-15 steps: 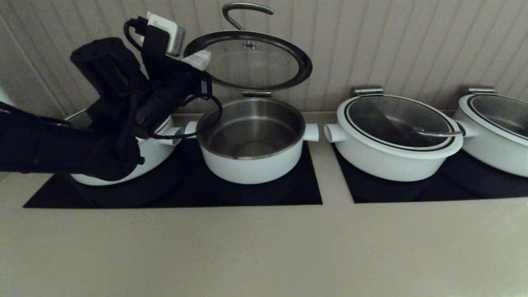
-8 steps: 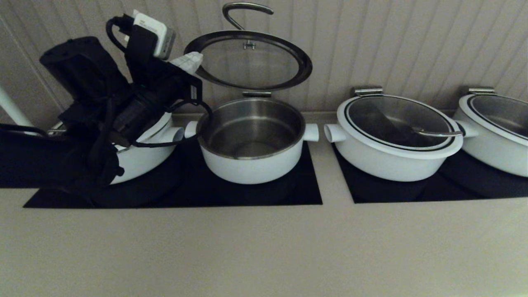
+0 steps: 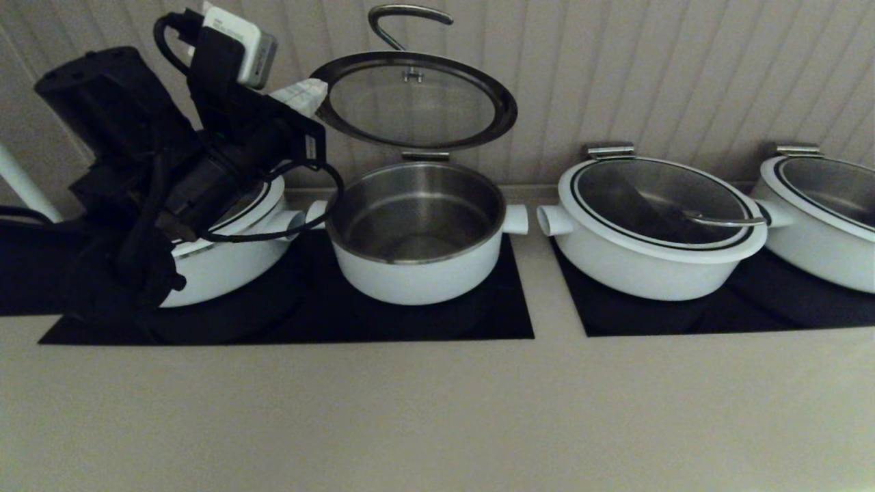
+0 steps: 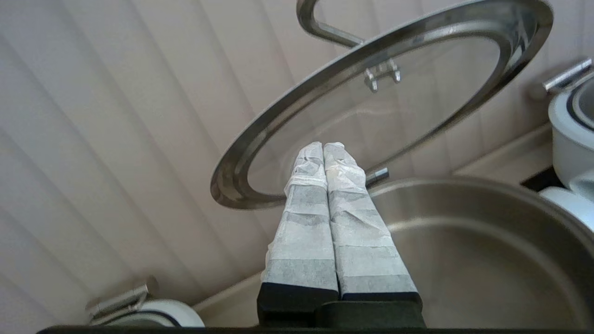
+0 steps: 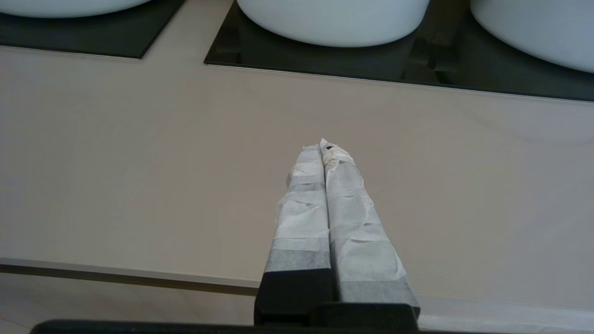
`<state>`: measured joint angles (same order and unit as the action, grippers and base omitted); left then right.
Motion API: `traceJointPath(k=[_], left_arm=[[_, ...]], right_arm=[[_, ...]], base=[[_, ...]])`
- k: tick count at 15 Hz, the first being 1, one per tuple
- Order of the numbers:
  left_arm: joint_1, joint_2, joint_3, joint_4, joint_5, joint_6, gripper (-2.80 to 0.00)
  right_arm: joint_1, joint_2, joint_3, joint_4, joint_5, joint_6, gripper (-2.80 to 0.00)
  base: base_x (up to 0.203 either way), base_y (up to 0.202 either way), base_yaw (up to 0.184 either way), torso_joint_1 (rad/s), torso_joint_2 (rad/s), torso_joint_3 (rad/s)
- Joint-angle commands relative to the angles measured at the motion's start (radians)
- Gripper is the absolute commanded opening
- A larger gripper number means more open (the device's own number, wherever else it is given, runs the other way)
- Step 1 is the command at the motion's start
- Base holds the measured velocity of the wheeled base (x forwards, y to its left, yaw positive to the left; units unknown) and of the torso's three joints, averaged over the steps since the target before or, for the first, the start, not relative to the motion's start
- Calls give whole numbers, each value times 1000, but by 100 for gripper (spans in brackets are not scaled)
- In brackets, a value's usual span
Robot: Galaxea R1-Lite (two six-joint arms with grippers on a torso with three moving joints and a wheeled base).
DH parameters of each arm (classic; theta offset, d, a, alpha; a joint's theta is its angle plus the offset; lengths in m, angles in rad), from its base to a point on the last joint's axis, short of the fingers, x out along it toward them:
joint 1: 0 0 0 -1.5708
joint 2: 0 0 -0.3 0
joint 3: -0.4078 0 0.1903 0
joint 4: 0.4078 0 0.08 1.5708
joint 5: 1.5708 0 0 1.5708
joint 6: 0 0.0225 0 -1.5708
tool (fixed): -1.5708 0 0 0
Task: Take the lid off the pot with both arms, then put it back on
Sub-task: Open the pot lid completely
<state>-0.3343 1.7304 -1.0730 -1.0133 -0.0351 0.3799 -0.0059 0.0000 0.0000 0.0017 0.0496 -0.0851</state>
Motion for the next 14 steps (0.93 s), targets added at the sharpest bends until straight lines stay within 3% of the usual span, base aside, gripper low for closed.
traceJointPath(k=[1,14], left_arm=[[0,8,-31,4,-1,1,-280],[12,51,-175,128,-6,-2,-280]], right_arm=[[0,1,0,0,1,-1,-280],[0,0,0,0,1,-1,-280]], base=[[0,0,0,0,0,0],[0,0,0,0,0,0]])
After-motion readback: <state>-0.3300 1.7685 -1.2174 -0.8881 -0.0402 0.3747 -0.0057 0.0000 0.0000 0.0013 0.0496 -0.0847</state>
